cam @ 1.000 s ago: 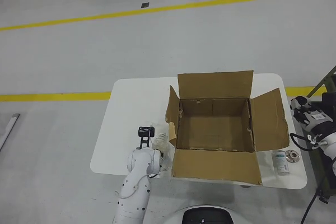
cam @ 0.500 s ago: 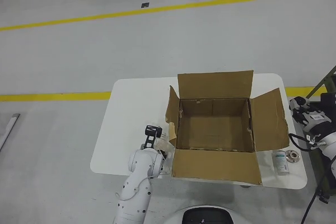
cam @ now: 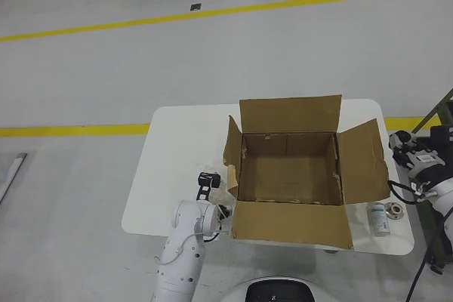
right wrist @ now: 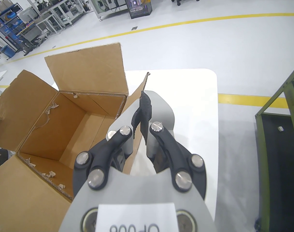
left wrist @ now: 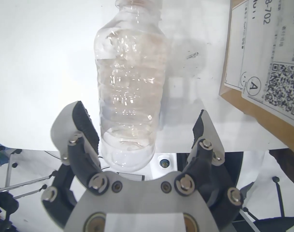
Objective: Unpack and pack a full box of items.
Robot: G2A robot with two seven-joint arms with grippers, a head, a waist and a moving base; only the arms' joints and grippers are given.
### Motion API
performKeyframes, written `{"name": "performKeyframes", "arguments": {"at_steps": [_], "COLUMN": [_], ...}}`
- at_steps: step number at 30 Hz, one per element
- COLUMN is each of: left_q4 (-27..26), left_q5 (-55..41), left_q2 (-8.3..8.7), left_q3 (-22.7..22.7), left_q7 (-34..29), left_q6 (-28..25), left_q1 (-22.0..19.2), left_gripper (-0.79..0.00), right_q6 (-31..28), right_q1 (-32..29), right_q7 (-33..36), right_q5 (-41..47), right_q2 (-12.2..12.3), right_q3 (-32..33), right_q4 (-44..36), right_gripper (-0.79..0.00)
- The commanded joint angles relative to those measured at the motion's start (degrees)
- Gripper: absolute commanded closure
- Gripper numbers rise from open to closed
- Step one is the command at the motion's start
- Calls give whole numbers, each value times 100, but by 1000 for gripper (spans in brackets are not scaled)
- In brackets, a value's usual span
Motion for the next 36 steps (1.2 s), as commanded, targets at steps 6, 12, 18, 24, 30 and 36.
{"name": "performKeyframes", "arguments": {"at_steps": [6,12,18,24,30,36], "left_q4": [274,271,94,-289,-883,-1607], "left_q5": [-98,-130,-110,-87,-101,-42], "left_q2": [-7,1,26,67,112,153], "left_q3": [30,6,-73,-390,-808,-1101], "left_q7": [-26,69,139,226,198,308], "left_q6": [96,195,274,620,974,1074], "left_q1": [-135,-147,-79,-38,-10,-102], "left_gripper": [0,0,0,0,0,0], "right_q6": [34,45,64,63,83,95], "right_q1": [-33,-21,14,66,88,107], "right_q7": [-22,-28,-37,-39,-48,-53], "right_q5": [8,25,22,23,8,26], "right_q2": [11,21,28,38,46,50], "right_q3": [24,8,-52,-87,-134,-201], "right_q4": [-36,-32,-17,2,-3,15], "right_gripper": [0,0,0,0,0,0]}}
